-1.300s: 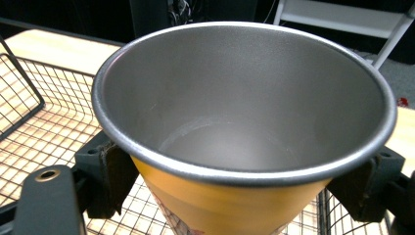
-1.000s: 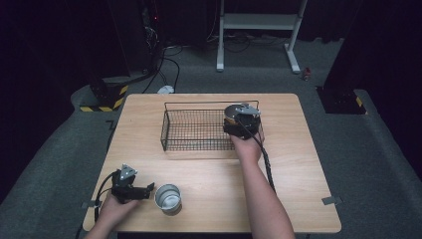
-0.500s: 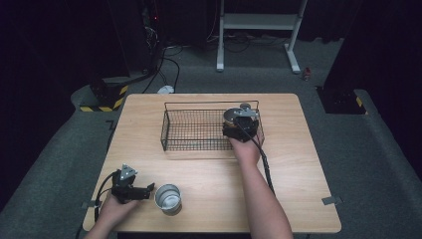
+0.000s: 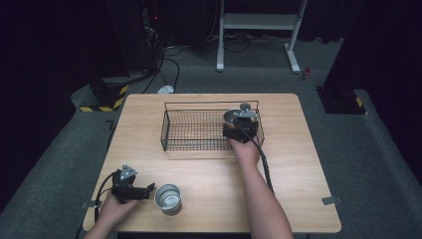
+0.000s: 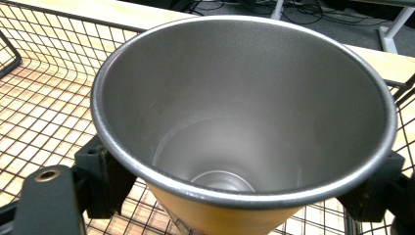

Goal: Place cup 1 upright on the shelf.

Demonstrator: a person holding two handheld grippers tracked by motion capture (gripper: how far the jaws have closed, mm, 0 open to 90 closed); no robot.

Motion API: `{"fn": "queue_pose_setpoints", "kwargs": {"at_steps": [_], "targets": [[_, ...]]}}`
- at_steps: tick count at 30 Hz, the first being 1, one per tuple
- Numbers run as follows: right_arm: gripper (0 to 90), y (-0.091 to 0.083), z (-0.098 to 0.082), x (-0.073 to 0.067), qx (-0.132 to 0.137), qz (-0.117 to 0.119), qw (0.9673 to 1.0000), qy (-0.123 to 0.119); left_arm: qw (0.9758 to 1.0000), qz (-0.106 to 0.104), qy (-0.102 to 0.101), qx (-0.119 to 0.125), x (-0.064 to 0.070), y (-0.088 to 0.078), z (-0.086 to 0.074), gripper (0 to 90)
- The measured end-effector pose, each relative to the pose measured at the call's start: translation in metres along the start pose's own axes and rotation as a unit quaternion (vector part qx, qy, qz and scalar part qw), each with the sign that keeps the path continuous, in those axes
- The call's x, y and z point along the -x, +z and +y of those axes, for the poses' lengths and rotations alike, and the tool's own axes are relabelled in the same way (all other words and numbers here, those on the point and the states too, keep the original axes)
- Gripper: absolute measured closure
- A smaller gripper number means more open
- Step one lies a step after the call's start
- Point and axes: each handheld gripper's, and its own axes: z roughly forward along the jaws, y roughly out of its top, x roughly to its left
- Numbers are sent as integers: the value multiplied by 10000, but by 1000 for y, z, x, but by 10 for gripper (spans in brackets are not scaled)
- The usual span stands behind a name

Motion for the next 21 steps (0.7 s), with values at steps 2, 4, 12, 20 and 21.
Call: {"fn": "queue_pose_setpoints", "kwargs": {"at_steps": [2,4,12,20,21], "targets": [[160,-1,1,1,20,-24,10000,-59,10000,-1,2,1,0,0,0,3],[160,-2,1,2,23,-24,10000,-46,10000,-2,0,-1,0,0,0,2],[160,0,0,2,-6,-18,10000,-16,10000,-2,6,-1,0,0,0,3],[159,0,-2,2,-38,-43,10000,-53,10000,-7,3,-4,0,0,0,3],[159,0,-2,3,-45,-48,10000,-38,10000,-7,4,-6,0,0,0,3]]}}
